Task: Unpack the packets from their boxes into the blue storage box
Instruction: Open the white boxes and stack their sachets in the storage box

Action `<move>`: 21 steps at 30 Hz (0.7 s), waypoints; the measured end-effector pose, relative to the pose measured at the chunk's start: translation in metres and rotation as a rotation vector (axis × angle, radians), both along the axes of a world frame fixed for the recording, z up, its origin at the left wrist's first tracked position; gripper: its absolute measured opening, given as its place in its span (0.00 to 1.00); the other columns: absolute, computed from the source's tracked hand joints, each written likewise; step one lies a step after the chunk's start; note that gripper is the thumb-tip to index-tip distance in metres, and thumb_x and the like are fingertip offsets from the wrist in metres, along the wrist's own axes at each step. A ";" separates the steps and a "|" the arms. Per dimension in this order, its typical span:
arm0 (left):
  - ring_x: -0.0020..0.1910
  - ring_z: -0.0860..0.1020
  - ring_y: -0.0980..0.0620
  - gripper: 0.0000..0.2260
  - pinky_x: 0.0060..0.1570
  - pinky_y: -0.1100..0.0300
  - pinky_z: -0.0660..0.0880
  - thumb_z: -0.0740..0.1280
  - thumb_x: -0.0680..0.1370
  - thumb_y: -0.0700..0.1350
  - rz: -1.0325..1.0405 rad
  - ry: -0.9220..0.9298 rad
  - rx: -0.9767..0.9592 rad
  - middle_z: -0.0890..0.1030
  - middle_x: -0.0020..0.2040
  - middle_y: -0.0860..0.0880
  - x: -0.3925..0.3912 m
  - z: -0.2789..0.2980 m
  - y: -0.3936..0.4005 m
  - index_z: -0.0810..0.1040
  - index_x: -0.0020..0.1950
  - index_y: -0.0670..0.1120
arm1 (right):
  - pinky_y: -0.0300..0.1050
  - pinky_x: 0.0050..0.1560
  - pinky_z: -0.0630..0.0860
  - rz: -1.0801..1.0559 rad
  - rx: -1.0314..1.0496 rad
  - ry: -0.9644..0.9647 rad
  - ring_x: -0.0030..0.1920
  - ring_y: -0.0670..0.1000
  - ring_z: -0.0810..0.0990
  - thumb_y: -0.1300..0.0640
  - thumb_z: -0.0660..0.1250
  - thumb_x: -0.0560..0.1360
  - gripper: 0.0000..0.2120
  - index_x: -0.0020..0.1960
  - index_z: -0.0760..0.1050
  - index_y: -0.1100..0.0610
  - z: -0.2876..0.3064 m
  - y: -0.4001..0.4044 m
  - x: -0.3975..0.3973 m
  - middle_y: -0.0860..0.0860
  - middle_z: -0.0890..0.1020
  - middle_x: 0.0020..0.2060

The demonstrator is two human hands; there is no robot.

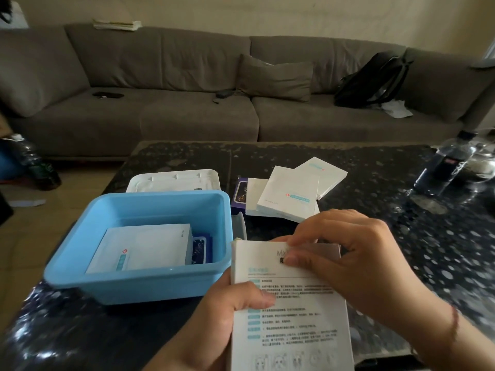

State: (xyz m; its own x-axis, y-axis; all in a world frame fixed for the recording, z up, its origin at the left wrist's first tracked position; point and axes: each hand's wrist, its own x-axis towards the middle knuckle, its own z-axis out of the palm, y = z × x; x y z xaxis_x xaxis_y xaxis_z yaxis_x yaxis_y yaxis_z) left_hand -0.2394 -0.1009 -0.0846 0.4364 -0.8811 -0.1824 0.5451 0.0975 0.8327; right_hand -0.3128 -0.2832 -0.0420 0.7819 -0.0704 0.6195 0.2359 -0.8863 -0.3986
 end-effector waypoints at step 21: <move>0.48 0.85 0.40 0.17 0.44 0.50 0.82 0.68 0.62 0.37 -0.087 -0.030 -0.001 0.85 0.51 0.36 0.001 -0.005 -0.008 0.86 0.48 0.45 | 0.27 0.30 0.58 -0.098 -0.328 0.183 0.29 0.40 0.65 0.59 0.63 0.73 0.12 0.42 0.63 0.45 0.009 0.004 -0.001 0.38 0.70 0.33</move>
